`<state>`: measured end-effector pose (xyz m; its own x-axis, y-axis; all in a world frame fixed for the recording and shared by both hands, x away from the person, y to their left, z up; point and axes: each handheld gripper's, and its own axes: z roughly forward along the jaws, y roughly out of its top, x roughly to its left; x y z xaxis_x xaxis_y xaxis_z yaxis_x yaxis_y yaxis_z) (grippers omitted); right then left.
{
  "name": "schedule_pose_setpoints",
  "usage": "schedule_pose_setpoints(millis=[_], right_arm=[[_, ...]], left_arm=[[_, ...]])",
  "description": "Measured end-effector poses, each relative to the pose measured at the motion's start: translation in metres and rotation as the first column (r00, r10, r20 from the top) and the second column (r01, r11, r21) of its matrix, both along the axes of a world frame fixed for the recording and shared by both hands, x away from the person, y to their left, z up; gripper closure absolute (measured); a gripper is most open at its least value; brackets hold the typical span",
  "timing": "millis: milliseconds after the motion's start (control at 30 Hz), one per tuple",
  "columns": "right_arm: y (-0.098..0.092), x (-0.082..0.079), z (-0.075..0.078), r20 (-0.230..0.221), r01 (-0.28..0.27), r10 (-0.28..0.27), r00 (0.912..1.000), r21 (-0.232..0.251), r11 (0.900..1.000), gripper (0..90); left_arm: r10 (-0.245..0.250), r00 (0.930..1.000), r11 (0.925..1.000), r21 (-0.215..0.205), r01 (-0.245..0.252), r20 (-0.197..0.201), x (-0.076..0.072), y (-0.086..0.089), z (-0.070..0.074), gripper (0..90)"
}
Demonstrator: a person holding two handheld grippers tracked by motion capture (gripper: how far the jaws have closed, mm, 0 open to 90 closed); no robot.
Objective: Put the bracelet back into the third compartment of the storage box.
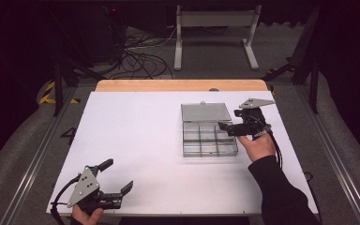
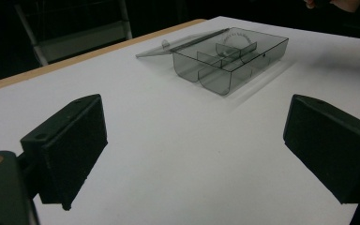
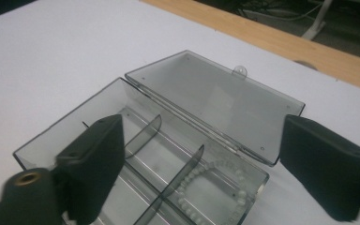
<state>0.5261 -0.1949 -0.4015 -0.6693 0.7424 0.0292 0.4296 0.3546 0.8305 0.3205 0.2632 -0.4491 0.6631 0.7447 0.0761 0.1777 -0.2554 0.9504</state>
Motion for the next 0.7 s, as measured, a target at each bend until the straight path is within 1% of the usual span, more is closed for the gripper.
schedule_pose_setpoints(millis=[133, 300, 433, 700], right_arm=[[0.001, -0.009, 0.007, 0.025, -0.005, 0.005, 0.9997, 0.013, 1.0, 5.8], [0.001, -0.02, 0.015, 0.056, -0.022, 0.02, 0.9982, 0.035, 0.999, 3.8], [0.003, -0.024, 0.019, 0.071, -0.043, 0.041, 0.9967, 0.027, 0.999, 3.3], [0.005, -0.029, 0.022, 0.082, -0.052, 0.05, 0.9953, 0.015, 0.999, 2.8]], left_arm=[[0.0, 1.0, 1.0, -0.003, 0.0, -0.002, 0.0, 0.0, 0.0, 7.1], [0.001, 1.0, 1.0, -0.003, -0.001, -0.001, 0.0, 0.0, 0.0, 7.1], [0.0, 1.0, 1.0, 0.001, 0.0, -0.004, -0.001, -0.001, 0.0, 7.1], [0.002, 1.0, 1.0, 0.004, -0.002, 0.0, -0.001, 0.0, 0.0, 7.1]])
